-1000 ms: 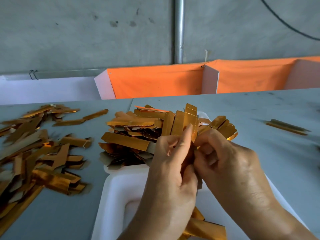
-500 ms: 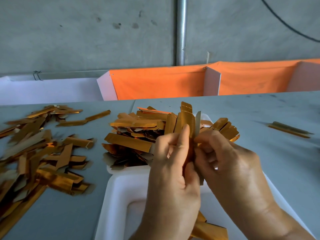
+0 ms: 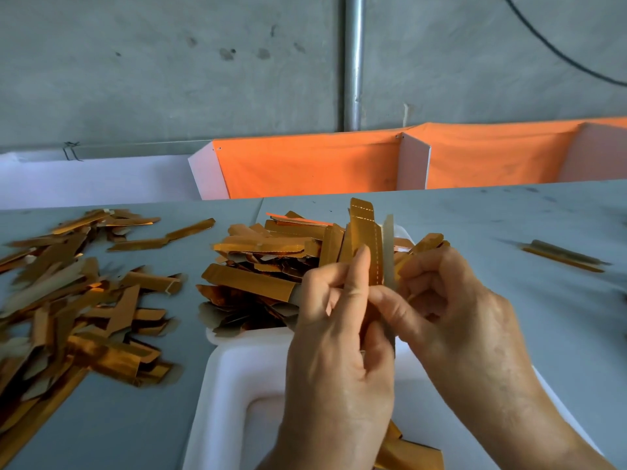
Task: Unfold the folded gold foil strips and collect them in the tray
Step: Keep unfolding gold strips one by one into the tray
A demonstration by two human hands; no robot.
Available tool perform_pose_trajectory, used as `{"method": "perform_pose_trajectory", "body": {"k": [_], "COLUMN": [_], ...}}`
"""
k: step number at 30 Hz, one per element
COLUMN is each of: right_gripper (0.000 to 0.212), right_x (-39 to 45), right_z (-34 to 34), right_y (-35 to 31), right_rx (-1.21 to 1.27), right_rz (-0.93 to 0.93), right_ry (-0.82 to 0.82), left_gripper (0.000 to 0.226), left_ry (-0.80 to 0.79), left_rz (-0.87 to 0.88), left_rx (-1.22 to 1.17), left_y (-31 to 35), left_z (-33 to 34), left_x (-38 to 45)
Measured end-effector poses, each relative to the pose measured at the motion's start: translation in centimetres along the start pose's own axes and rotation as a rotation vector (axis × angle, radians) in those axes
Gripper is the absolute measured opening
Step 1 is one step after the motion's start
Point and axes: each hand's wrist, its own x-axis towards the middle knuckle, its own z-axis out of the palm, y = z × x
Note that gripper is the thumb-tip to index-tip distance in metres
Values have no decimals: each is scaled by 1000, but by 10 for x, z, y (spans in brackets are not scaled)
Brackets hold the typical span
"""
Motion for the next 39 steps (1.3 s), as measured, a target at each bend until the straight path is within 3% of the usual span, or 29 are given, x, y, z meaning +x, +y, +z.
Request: {"method": "perform_pose_trajectory", "body": {"k": [3,12,18,22,32,39], "right_gripper": [16,25,21,20,21,20], "right_x": [4,7,5,3,1,-3], "right_z": [-1,-12,-15,-10,-5,-4], "right_y": [5,3,-2,-1,-2,-3], "right_rx": [72,436,425,420,403,332], "right_rz": [69,212,207,194,238,188], "right_ry": [-32,-239,-311,-342,-260,-255], "left_gripper": [78,66,51,60,59,41], "left_ry": [-19,-19,-87,-114,-187,-200], "left_rz": [-34,-169,-194,-196,-229,-284], "left_rx": [-7,-107,-57,-33,-31,-138], "left_y": [0,-4,-2,2,5,4], "left_z": [-1,-5,-7,-8,-8,-5], "left_x": [1,4,3,1,1,0]}}
